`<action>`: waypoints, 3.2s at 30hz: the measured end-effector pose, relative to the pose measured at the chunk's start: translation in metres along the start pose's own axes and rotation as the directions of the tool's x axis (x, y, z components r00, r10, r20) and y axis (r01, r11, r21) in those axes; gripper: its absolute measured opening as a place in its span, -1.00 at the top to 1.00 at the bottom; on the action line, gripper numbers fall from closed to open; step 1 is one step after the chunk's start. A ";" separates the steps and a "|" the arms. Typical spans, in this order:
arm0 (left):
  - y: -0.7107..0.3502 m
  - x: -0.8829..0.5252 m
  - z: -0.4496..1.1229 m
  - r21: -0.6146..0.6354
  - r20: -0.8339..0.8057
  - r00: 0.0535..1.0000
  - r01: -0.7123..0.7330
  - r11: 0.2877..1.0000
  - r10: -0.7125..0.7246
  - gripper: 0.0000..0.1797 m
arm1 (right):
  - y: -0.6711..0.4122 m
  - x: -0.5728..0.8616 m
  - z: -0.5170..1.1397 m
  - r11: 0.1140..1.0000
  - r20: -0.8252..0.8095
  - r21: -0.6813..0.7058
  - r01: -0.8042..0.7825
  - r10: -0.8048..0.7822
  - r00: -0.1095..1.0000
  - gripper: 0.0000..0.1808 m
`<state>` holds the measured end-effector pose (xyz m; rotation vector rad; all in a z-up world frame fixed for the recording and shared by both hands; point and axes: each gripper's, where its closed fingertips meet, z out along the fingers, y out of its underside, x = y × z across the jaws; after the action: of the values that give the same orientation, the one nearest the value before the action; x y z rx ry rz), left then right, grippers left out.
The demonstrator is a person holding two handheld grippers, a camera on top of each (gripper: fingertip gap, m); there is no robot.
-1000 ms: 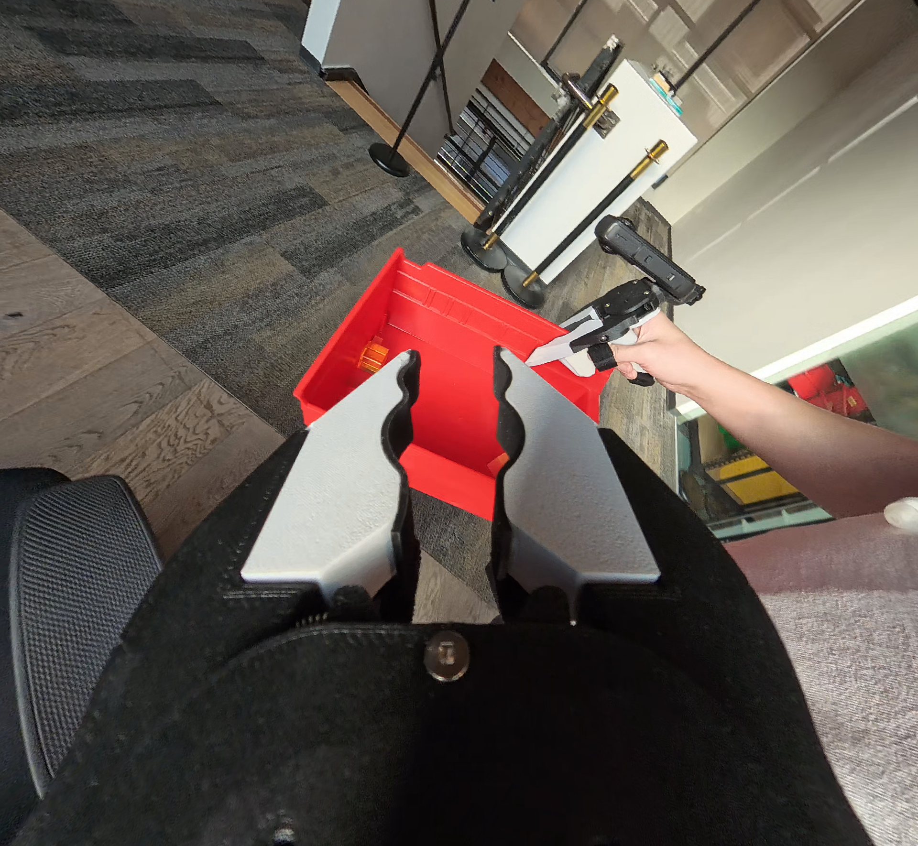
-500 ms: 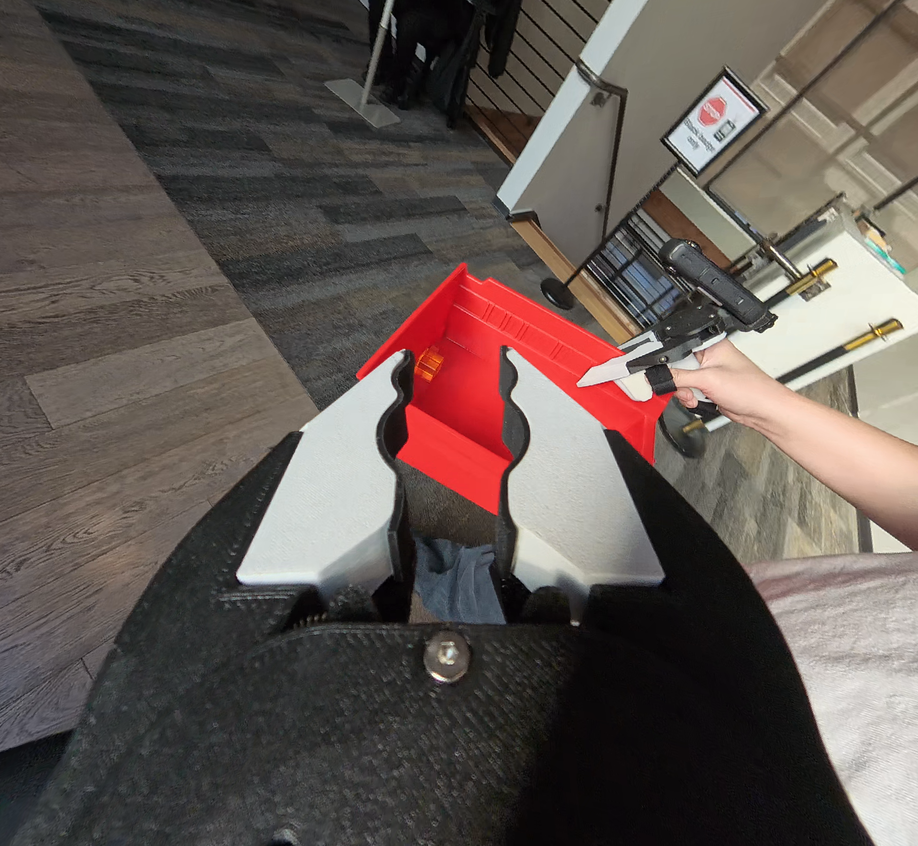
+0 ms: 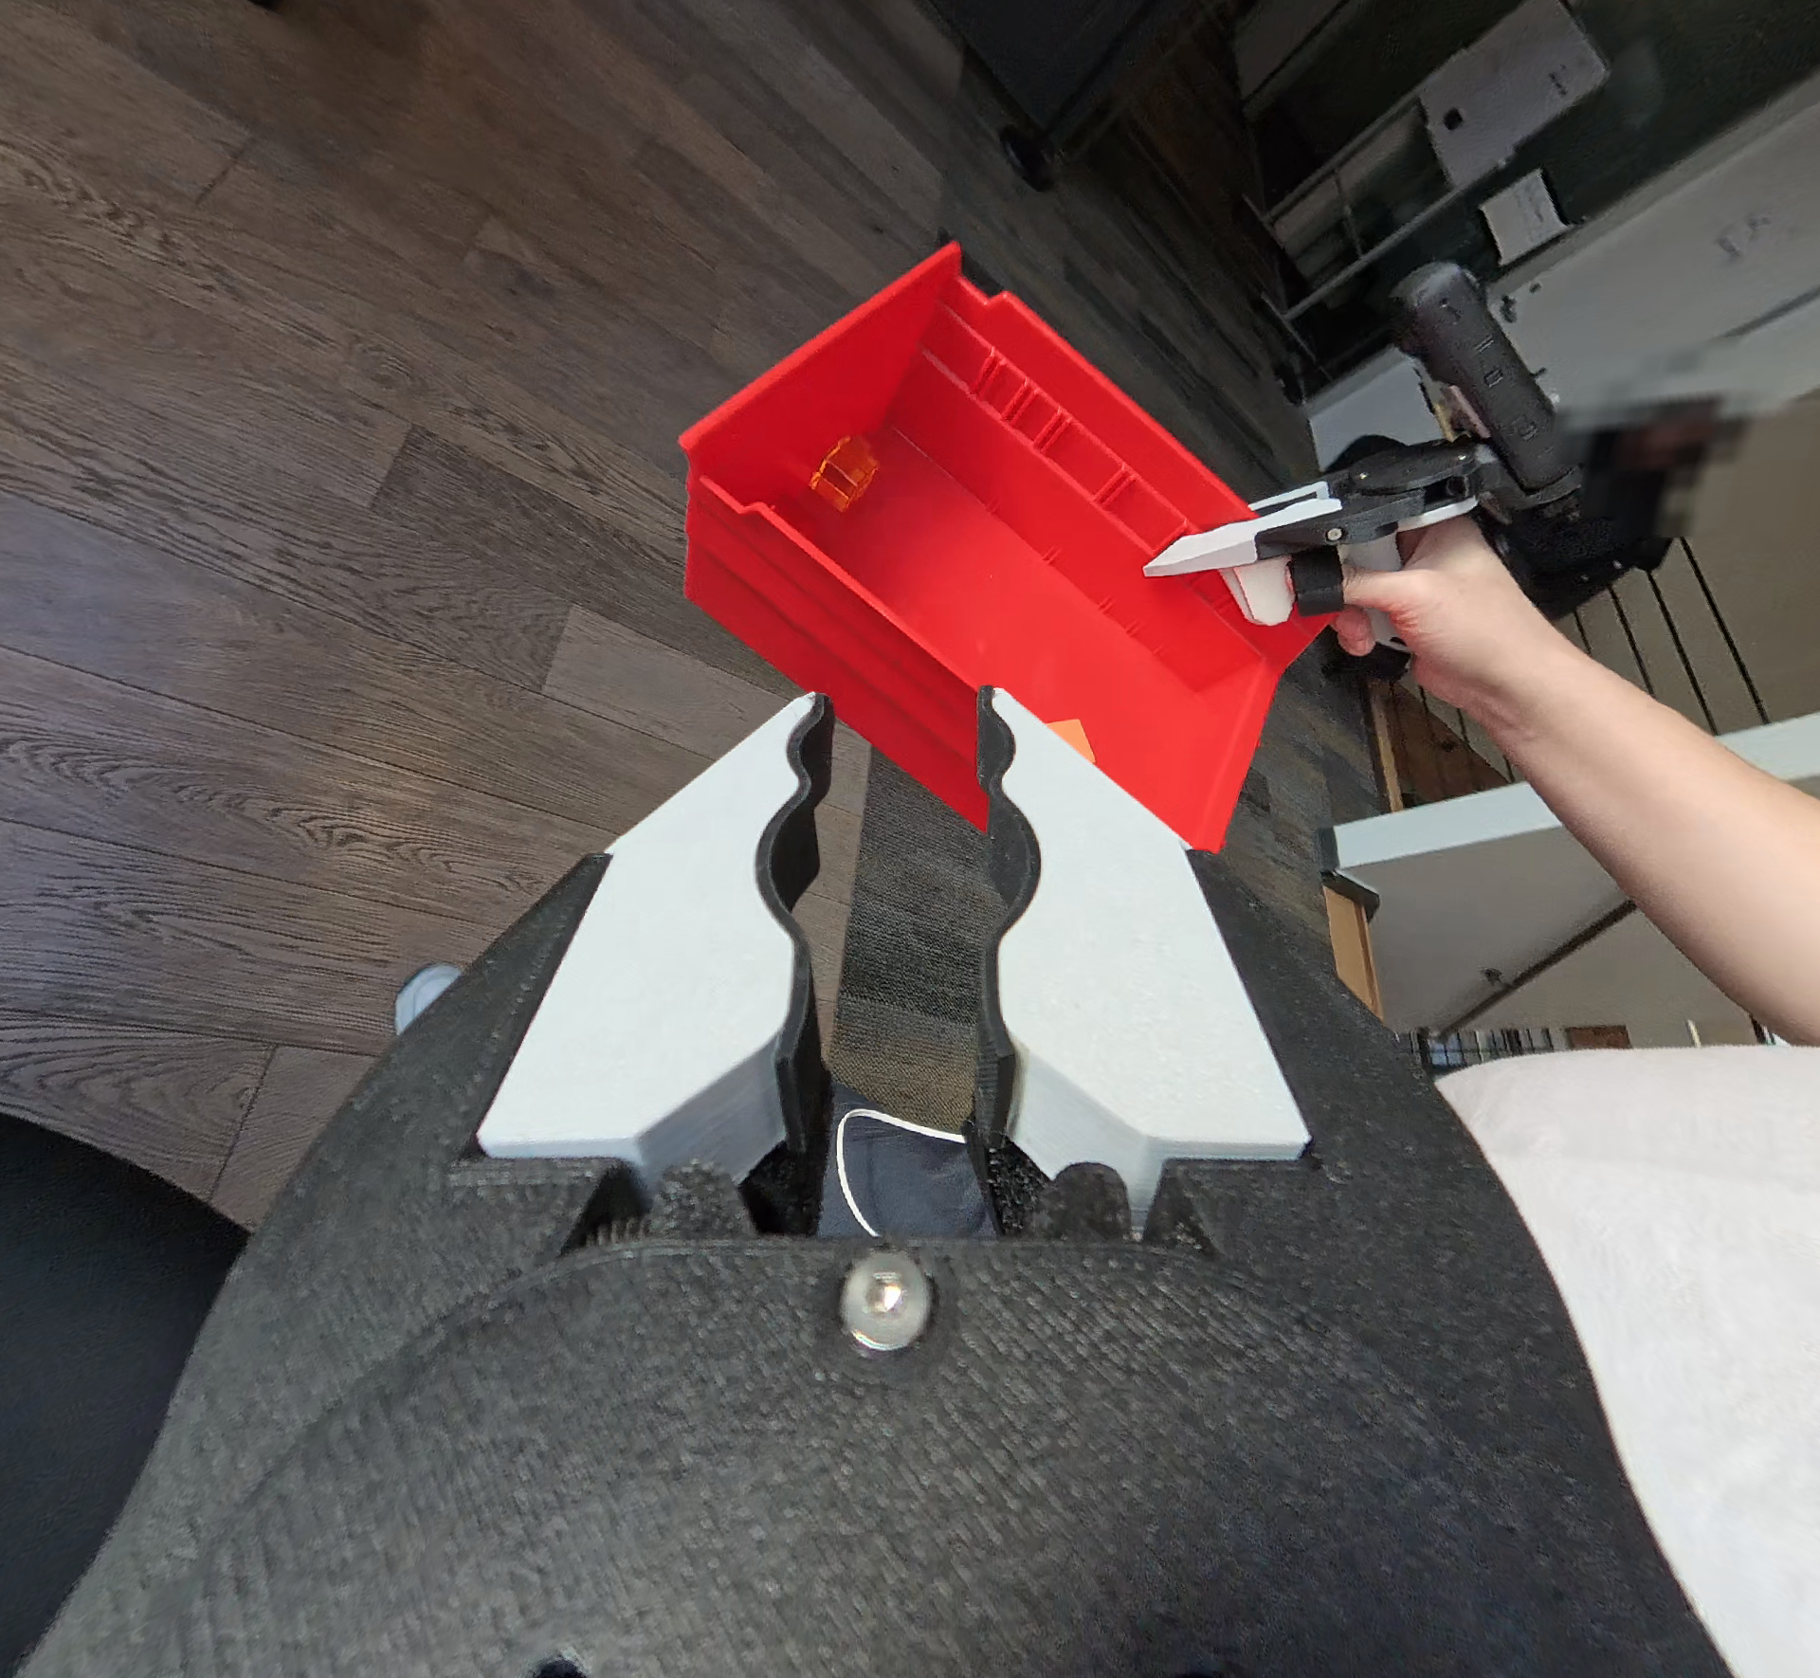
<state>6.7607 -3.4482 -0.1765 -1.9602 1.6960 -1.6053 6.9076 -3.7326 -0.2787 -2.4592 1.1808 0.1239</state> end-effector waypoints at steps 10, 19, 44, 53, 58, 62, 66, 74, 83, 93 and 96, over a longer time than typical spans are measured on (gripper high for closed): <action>-0.179 -0.186 -0.003 0.055 0.264 0.964 0.027 0.998 -0.041 0.68 | -0.319 -0.092 0.164 0.984 0.202 0.009 0.177 -0.175 0.964 0.92; -0.317 -0.322 -0.019 0.229 0.438 0.880 0.090 0.969 -0.185 0.69 | -0.598 -0.252 0.268 0.915 0.439 0.087 0.394 -0.390 0.809 0.90; -0.513 -0.631 -0.148 0.474 0.594 0.692 0.111 0.874 -0.410 0.75 | -0.902 -0.521 0.467 0.838 0.465 0.225 0.497 -0.541 0.701 0.51; -0.516 -0.650 -0.202 0.601 0.577 0.625 0.111 0.791 -0.526 0.73 | -0.798 -0.620 0.458 0.187 0.443 0.351 0.918 -0.897 0.013 0.61; -0.530 -0.642 -0.209 0.689 0.486 0.666 0.106 0.717 -0.566 0.73 | -0.777 -0.611 0.504 0.001 0.353 0.269 0.963 -0.930 -0.097 0.67; -0.536 -0.646 -0.216 0.711 0.471 0.668 0.100 0.696 -0.576 0.73 | -0.767 -0.606 0.515 -0.074 0.376 0.181 0.981 -0.916 -0.138 0.53; -0.545 -0.650 -0.223 0.722 0.467 0.677 0.079 0.687 -0.569 0.76 | -0.756 -0.603 0.515 -0.083 0.470 0.135 0.987 -0.872 -0.138 0.71; -0.552 -0.666 -0.219 0.694 0.455 0.689 0.122 0.710 -0.563 0.76 | -0.823 -0.620 0.454 0.055 0.534 0.255 0.965 -0.840 -0.094 0.71; -0.559 -0.656 -0.206 0.639 0.498 0.676 0.139 0.757 -0.544 0.75 | -1.060 -0.525 0.510 -0.048 0.388 0.367 0.929 -0.899 -0.200 0.72; -0.557 -0.644 -0.174 0.572 0.590 0.595 0.169 0.803 -0.546 0.75 | -1.045 -0.499 0.574 -0.290 0.370 0.304 0.907 -0.842 -0.394 0.72; -0.560 -0.641 -0.171 0.575 0.597 0.587 0.162 0.802 -0.547 0.75 | -1.042 -0.496 0.581 -0.324 0.370 0.286 0.902 -0.831 -0.416 0.72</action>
<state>7.1181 -2.6574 -0.1401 -2.2942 0.5306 -0.8796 7.4428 -2.5592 -0.3490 -2.3263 -1.5245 0.2631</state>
